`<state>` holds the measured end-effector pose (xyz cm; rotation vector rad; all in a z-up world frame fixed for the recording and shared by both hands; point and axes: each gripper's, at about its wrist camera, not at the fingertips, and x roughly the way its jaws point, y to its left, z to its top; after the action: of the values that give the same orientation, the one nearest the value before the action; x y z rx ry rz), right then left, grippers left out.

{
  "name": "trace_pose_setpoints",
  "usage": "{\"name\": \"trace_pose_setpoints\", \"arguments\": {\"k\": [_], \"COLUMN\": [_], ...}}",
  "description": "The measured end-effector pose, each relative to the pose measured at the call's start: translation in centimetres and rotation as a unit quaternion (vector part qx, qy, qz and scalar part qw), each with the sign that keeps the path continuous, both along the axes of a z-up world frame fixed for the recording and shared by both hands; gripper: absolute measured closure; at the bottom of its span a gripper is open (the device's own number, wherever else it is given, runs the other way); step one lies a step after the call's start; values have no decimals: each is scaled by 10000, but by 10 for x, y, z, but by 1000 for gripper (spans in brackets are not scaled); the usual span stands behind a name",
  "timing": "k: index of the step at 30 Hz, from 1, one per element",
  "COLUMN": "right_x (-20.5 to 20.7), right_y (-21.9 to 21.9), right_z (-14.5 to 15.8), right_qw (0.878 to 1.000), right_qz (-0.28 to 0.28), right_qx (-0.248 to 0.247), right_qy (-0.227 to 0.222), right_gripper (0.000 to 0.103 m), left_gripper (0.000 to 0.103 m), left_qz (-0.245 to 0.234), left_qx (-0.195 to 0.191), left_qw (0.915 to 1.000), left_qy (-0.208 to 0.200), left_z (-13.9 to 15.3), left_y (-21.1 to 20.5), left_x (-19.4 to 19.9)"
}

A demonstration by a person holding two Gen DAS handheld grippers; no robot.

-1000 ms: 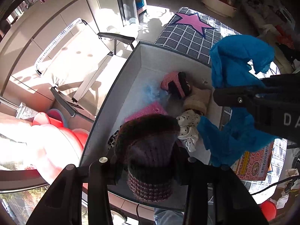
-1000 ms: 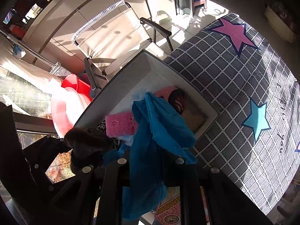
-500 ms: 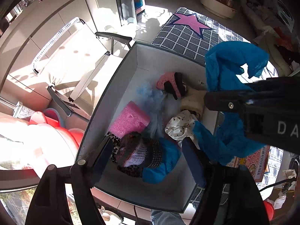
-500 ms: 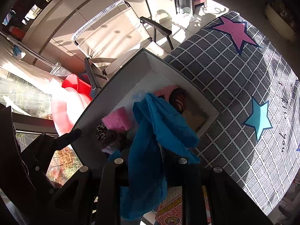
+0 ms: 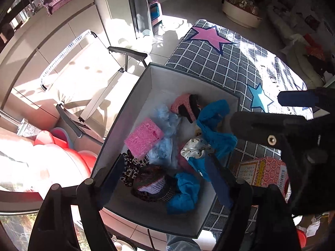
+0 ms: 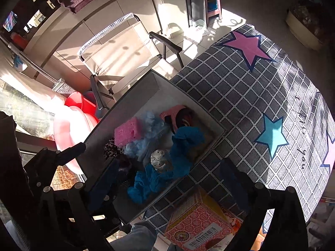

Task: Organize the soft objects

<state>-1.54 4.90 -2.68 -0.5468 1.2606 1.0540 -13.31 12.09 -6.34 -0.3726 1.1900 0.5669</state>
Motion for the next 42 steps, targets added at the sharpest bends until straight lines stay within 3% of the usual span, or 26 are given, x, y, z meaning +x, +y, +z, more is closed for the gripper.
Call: {"name": "trace_pose_setpoints", "arguments": {"k": [2, 42], "right_x": [2, -13], "right_y": [-2, -5], "right_z": [-1, -8], "right_qw": [10000, 9997], "right_qz": [-62, -20], "right_qx": [-51, -224], "right_qy": [1, -16], "right_gripper": [1, 1], "left_gripper": [21, 21], "left_qz": [5, 288], "left_qx": [-37, -149], "left_qw": [10000, 9991], "left_qy": [-10, 287], "left_z": [1, -7], "left_y": [-2, -5], "left_x": [-3, -21]}}
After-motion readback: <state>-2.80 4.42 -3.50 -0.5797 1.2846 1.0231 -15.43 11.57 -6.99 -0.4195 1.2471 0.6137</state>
